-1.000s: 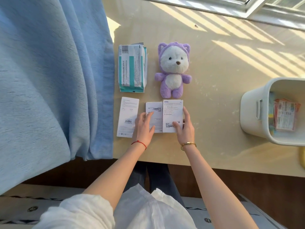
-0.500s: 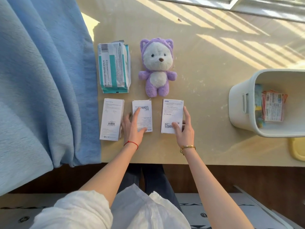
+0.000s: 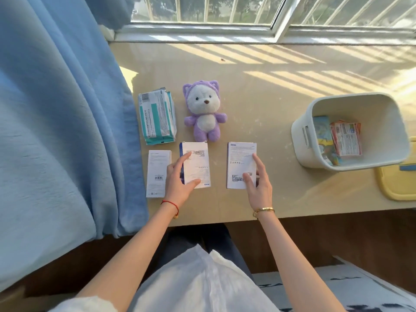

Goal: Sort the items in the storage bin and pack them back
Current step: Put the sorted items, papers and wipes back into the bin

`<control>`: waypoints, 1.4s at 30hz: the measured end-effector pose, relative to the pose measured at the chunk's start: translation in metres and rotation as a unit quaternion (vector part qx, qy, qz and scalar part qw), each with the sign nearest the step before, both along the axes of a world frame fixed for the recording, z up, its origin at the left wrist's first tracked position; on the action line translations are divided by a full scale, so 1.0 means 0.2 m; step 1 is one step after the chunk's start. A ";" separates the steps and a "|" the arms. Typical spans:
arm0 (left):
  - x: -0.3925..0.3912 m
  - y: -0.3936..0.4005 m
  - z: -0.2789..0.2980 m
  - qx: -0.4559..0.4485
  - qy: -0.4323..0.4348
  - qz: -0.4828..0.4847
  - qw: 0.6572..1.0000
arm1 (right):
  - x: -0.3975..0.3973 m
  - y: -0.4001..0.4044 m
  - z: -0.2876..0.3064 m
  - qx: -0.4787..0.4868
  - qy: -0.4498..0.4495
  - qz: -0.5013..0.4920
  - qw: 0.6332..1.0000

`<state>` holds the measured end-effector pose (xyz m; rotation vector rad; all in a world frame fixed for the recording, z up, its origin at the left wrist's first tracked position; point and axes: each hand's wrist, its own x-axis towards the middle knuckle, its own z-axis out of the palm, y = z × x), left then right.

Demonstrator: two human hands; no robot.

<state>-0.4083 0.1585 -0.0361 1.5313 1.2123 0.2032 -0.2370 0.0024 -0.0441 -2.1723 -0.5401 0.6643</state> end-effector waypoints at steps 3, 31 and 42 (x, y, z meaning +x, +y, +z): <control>-0.03 -0.05 0.17 -0.013 -0.052 -0.011 0.999 | -0.03 -0.10 0.15 0.025 0.015 -0.024 0.999; 1.20 -1.37 0.72 -0.015 -0.216 0.029 0.976 | 1.34 -1.54 0.67 0.104 -0.009 -0.025 0.994; 1.64 -1.24 0.62 0.013 -0.119 0.021 0.993 | 1.82 -1.32 0.52 0.038 -0.029 0.048 0.998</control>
